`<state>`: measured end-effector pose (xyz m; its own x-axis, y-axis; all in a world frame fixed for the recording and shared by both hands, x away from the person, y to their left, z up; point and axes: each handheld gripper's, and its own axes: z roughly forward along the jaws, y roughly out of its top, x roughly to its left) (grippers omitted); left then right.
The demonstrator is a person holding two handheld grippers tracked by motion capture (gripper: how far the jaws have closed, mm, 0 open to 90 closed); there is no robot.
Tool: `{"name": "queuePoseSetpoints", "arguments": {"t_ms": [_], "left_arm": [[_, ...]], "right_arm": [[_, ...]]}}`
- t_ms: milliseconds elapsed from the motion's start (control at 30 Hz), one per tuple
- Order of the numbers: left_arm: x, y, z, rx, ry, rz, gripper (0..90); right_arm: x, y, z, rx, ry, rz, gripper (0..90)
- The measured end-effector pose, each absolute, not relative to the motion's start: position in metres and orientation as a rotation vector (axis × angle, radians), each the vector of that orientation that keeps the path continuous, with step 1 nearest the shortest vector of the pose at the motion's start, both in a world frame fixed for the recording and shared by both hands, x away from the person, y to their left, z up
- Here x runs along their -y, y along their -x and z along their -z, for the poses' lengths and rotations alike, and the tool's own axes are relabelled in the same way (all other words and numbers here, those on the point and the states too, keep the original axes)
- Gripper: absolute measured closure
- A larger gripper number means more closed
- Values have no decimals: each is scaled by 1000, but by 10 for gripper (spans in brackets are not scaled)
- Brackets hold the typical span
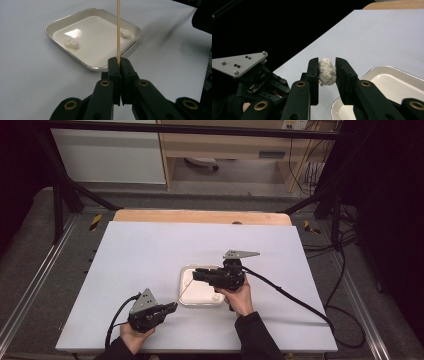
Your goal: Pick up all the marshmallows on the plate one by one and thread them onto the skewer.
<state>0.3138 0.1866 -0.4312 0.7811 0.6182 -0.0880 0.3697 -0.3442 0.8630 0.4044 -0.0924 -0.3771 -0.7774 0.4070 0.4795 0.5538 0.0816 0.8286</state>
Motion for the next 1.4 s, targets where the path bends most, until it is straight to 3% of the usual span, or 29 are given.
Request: {"name": "queuePoseSetpoints", "arguments": {"t_ms": [1400], "left_arm": [[-181,-308,434,-724,-1981,-375,890]], "right_arm": [[84,-391,387,2195,925,1834,796]]}}
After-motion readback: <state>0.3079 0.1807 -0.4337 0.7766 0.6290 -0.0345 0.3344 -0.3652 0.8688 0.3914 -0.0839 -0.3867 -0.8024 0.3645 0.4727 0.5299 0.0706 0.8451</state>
